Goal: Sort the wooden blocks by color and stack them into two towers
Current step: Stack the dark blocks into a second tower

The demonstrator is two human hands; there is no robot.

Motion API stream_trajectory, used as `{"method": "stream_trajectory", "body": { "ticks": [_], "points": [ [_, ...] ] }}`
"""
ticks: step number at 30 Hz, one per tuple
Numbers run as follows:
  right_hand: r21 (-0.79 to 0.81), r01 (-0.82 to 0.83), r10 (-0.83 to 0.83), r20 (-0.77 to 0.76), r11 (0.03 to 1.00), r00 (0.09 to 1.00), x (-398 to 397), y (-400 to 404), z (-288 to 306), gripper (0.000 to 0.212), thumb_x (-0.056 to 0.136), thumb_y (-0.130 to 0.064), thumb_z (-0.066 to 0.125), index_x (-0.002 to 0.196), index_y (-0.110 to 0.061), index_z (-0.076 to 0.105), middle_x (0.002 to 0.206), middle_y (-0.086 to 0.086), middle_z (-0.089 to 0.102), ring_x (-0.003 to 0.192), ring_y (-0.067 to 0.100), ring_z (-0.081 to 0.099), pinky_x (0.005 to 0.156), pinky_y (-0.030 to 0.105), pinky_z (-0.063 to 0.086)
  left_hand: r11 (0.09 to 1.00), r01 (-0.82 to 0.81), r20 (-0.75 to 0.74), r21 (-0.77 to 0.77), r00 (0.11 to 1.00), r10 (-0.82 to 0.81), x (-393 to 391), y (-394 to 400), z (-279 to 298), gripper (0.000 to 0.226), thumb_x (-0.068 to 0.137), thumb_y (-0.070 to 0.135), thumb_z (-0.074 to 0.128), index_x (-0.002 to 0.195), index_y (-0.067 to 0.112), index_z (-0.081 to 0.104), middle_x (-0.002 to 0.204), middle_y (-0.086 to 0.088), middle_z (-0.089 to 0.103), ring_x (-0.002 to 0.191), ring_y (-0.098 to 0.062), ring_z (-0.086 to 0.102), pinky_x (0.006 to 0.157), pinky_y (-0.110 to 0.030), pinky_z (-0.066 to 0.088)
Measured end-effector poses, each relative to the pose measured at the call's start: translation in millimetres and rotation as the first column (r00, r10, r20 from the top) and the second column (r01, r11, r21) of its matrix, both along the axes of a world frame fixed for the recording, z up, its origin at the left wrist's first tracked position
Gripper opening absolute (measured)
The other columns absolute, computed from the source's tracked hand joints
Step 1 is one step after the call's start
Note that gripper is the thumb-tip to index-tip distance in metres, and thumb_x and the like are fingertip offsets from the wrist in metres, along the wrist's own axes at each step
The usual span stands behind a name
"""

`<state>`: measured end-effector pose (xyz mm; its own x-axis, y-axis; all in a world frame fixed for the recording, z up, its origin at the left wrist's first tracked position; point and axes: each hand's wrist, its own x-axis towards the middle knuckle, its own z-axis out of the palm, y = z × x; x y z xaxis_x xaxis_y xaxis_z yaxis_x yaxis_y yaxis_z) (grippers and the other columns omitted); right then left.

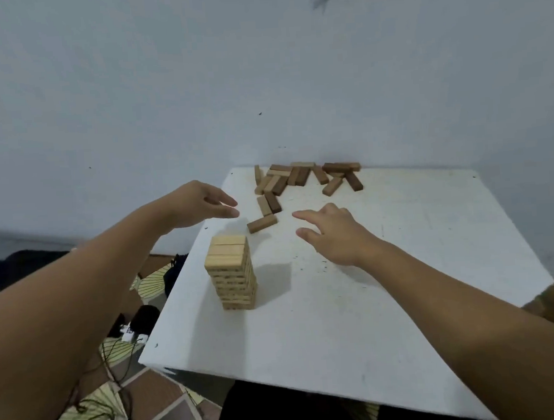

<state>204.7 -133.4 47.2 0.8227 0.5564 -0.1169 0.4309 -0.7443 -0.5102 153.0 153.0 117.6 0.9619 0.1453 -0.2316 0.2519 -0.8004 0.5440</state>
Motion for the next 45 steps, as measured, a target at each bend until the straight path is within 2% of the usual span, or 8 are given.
{"method": "stream_trajectory", "body": {
  "ticks": [5,11,18,22,30,35,39,45],
  "points": [
    [-0.105,-0.062,0.065,0.02,0.992,0.998,43,45,-22,0.053,0.109,-0.026,0.039,0.155,-0.051,0.032,0.141,0.003,0.039,0.133,0.024,0.034,0.106,0.042,0.04,0.997,0.061,-0.045,-0.054,0.997,-0.063,37,16,-48,0.032,0.084,0.046,0.084,0.113,0.034,0.079,0.113,0.014,0.071,0.106,0.0,0.06,0.092,-0.026,0.044],
    [-0.254,-0.114,0.147,0.113,0.96,0.983,74,83,-24,0.079,0.094,-0.002,0.041,0.154,-0.053,0.03,0.154,0.007,0.027,0.139,0.03,0.028,0.108,0.044,0.041,0.997,0.082,-0.055,-0.004,0.995,-0.082,79,13,-77,0.028,0.077,0.044,0.09,0.1,0.032,0.08,0.1,0.008,0.072,0.094,-0.008,0.063,0.075,-0.022,0.045],
    [-0.351,-0.153,0.227,0.181,0.924,0.957,89,91,-36,0.07,0.098,-0.013,0.041,0.154,-0.054,0.03,0.156,0.005,0.031,0.136,0.03,0.031,0.113,0.046,0.032,0.992,0.112,-0.034,0.063,0.993,-0.11,92,4,-93,0.024,0.072,0.042,0.094,0.087,0.029,0.08,0.093,0.009,0.073,0.079,-0.005,0.058,0.064,-0.021,0.04],
    [-0.328,-0.121,0.201,0.223,0.937,0.954,86,80,-41,0.068,0.097,-0.012,0.04,0.153,-0.05,0.035,0.145,0.001,0.045,0.125,0.028,0.039,0.106,0.045,0.033,0.99,0.119,-0.026,0.078,0.993,-0.117,89,4,-87,0.019,0.077,0.035,0.091,0.091,0.028,0.08,0.093,0.013,0.072,0.086,-0.005,0.061,0.066,-0.019,0.039],
    [-0.293,0.004,0.059,0.205,0.956,0.977,57,28,-46,0.064,0.099,-0.019,0.037,0.155,-0.048,0.033,0.148,0.001,0.043,0.129,0.027,0.039,0.112,0.046,0.032,0.979,0.147,0.019,0.142,0.988,-0.151,78,-4,-29,0.013,0.084,0.033,0.086,0.095,0.029,0.081,0.095,0.011,0.076,0.089,-0.007,0.064,0.067,-0.021,0.043],
    [-0.252,0.065,-0.018,0.185,0.966,0.983,19,-11,-47,0.055,0.101,-0.026,0.04,0.152,-0.048,0.038,0.145,0.001,0.045,0.129,0.027,0.04,0.114,0.046,0.031,0.968,0.174,0.098,0.18,0.976,-0.194,65,-36,11,0.015,0.083,0.032,0.087,0.095,0.027,0.081,0.093,0.01,0.077,0.086,-0.002,0.063,0.061,-0.014,0.042],
    [-0.228,0.097,-0.057,0.179,0.969,0.982,-16,-44,-46,0.052,0.101,-0.026,0.041,0.148,-0.047,0.043,0.142,-0.001,0.045,0.127,0.025,0.041,0.114,0.044,0.031,0.947,0.195,0.112,0.254,0.967,-0.229,47,-82,32,0.015,0.084,0.033,0.086,0.096,0.025,0.08,0.094,0.008,0.076,0.091,-0.011,0.066,0.066,-0.021,0.045],
    [-0.191,0.138,-0.1,0.194,0.972,0.976,-68,-90,-53,0.05,0.1,-0.03,0.041,0.146,-0.048,0.046,0.137,-0.002,0.047,0.121,0.025,0.044,0.111,0.042,0.032,0.919,0.197,0.114,0.341,0.962,-0.248,7,-160,26,0.014,0.085,0.035,0.084,0.091,0.023,0.079,0.086,0.008,0.073,0.082,-0.013,0.069,0.072,-0.031,0.057]
  ]
}}
